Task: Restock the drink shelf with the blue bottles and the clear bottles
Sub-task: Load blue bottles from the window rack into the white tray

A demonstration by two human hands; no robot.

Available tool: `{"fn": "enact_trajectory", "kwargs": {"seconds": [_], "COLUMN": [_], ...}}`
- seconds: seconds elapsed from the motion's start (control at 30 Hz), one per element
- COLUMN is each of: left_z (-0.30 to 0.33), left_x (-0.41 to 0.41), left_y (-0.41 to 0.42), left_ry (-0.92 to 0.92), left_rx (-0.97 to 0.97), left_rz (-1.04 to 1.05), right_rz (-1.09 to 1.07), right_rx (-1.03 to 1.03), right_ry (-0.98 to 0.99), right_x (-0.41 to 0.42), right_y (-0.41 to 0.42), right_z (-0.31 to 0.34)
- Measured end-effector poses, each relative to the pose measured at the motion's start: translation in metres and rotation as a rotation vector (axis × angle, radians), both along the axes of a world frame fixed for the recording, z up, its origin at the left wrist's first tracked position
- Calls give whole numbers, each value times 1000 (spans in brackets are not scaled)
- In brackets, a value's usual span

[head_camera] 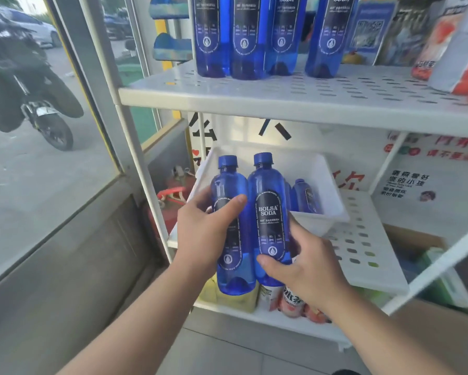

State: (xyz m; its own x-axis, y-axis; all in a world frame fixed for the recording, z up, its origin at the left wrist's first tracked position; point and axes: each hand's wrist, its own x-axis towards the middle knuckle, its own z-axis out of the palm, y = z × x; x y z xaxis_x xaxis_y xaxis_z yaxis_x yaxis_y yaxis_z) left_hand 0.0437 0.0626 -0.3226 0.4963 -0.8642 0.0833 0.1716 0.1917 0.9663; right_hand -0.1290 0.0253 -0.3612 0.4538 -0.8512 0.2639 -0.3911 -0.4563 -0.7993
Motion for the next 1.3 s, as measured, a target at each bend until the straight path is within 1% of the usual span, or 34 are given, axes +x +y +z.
{"fn": "enact_trajectory", "kwargs": {"seconds": [0.1, 0.27, 0.37, 0.47, 0.53, 0.67, 0.77, 0.83, 0.87, 0.93, 1.0, 1.07, 1.1, 1.17, 1.2, 1.23, 1.27, 1.3], "left_z": [2, 26, 43, 49, 43, 19, 3, -10, -17, -29, -41, -51, -53, -48, -44, -41, -38, -37], "left_x": [6, 20, 32, 45, 49, 49, 56, 64, 67, 71, 71, 72, 72, 76, 82, 91, 100, 111], "left_y": [-19, -66, -106, -146, -168, -200, -216, -223, -225, -225, -223, -223, -223, -219, -218, -215, -210, -206], "left_ry": [37, 58, 62, 24, -71, -258, -341, -420, -479, -654, -851, -994, -1055, -1119, -1143, -1183, -1244, -1315], "left_rx": [65, 129, 214, 313, 380, 495, 557, 607, 630, 661, 718, 747, 741, 685, 646, 627, 644, 689], "left_rz": [-5, -49, -79, -65, -69, 20, 35, 13, 10, 15, -22, -26, 13, 122, 164, 205, 247, 279], "right_rz": [-39, -90, -136, -144, -138, -187, -162, -156, -155, -184, -226, -257, -267, -305, -348, -404, -476, -556], "right_rx": [14, 34, 115, 289, 383, 423, 347, 306, 266, 129, -11, -94, -103, -95, -108, -151, -186, -187], "right_ry": [31, 10, -9, 9, 36, 111, 280, 305, 351, 494, 482, 360, 292, 155, 127, 151, 231, 368], "right_x": [7, 22, 34, 48, 55, 68, 80, 89, 92, 97, 96, 93, 89, 75, 63, 49, 32, 12], "right_y": [-18, -59, -95, -128, -145, -161, -165, -164, -163, -157, -149, -146, -145, -147, -151, -157, -167, -176], "right_z": [0, 14, 28, 32, 26, 7, -8, -12, -13, -16, -18, -20, -20, -13, -9, -5, -4, -2]}}
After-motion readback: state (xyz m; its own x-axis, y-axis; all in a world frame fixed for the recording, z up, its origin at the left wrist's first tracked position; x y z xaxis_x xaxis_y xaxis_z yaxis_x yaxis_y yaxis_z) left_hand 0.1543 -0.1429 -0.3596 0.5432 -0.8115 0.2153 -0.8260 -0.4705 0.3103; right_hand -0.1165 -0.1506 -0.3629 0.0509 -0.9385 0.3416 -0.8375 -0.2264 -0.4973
